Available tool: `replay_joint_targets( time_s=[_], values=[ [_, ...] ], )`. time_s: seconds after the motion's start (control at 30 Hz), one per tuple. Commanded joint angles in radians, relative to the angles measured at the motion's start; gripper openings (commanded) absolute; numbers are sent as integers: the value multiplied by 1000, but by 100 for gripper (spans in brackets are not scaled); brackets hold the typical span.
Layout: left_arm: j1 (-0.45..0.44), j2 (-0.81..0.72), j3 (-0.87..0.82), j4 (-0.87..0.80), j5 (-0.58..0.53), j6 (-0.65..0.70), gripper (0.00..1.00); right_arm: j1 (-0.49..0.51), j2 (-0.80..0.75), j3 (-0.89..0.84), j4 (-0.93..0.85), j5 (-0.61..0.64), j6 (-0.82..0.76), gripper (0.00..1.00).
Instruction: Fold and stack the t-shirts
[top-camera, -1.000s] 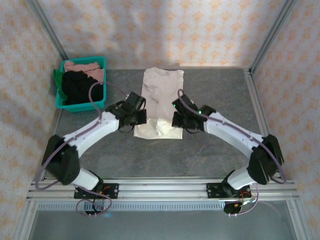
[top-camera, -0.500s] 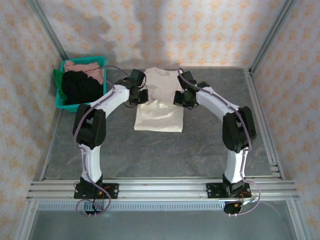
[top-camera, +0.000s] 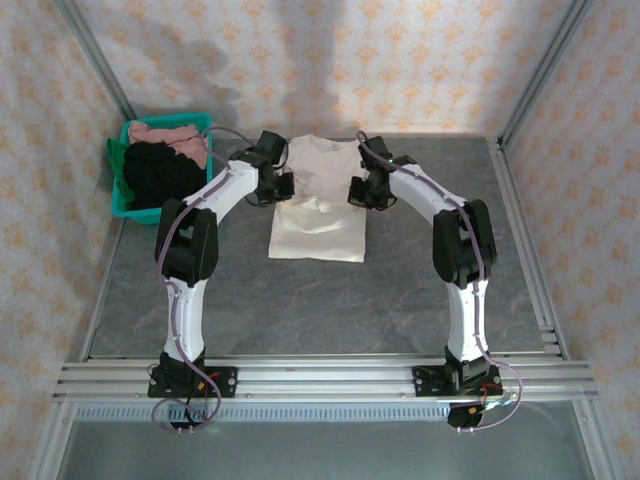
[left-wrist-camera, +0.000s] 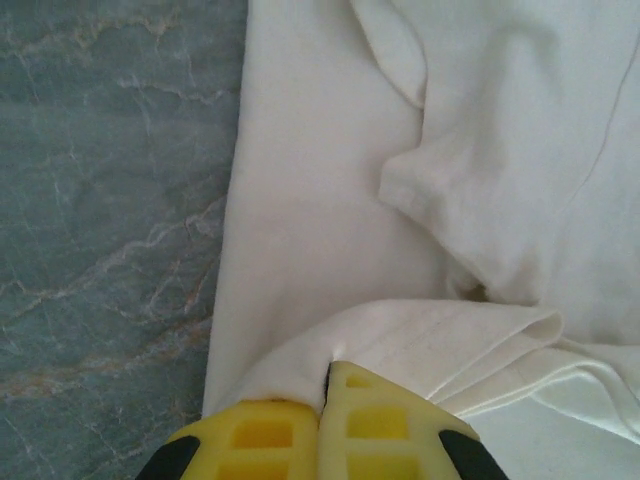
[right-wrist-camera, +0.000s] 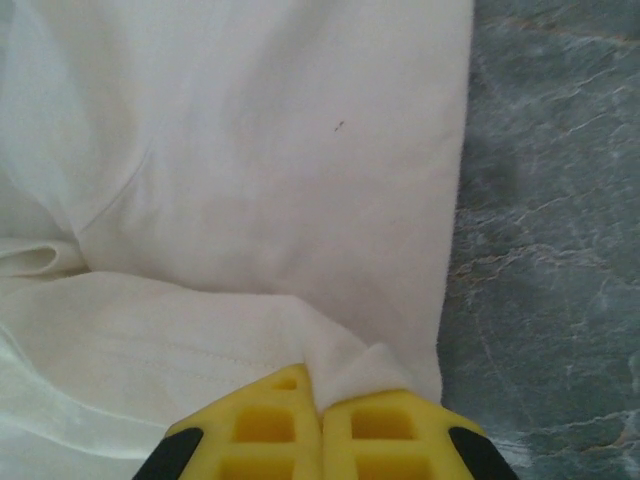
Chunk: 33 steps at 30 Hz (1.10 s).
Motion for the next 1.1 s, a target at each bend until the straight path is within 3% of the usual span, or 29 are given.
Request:
replay_joint_targets(
  time_s=[0.0, 0.07, 0.17, 0.2, 0.27, 0.33, 0.5, 0.73, 0.87, 0.93, 1.07],
  values=[
    [14, 56, 85, -41, 20, 21, 0, -34, 21, 42, -11, -15, -2, 5],
    [15, 90, 120, -54, 35, 26, 0, -39, 41, 59, -16, -8, -8, 10],
    [21, 137, 173, -88, 26, 26, 27, -54, 89, 120, -56, -22, -20, 23],
    [24, 146, 186, -97, 27, 26, 37, -59, 102, 155, -84, -16, -23, 24],
    [33, 142, 198, -105, 25, 28, 40, -64, 98, 200, -114, 18, -35, 25],
    [39, 119, 209, -125, 2, 32, 50, -63, 61, 212, -121, 59, -38, 33],
    [37, -23, 89, -93, -70, 31, 58, -20, -137, -45, 37, 113, 10, 38],
    [-48, -191, -154, -23, -198, 19, 62, 175, -258, -382, 254, 127, 85, 36],
    [-103, -220, -329, 104, -132, -15, 62, 238, -268, -489, 322, 130, 126, 31],
    [-109, -196, -380, 121, -112, -38, 56, 243, -272, -537, 347, 117, 138, 29],
    [-111, -194, -505, 191, -66, -83, 56, 243, -286, -639, 365, 127, 161, 27]
  ],
)
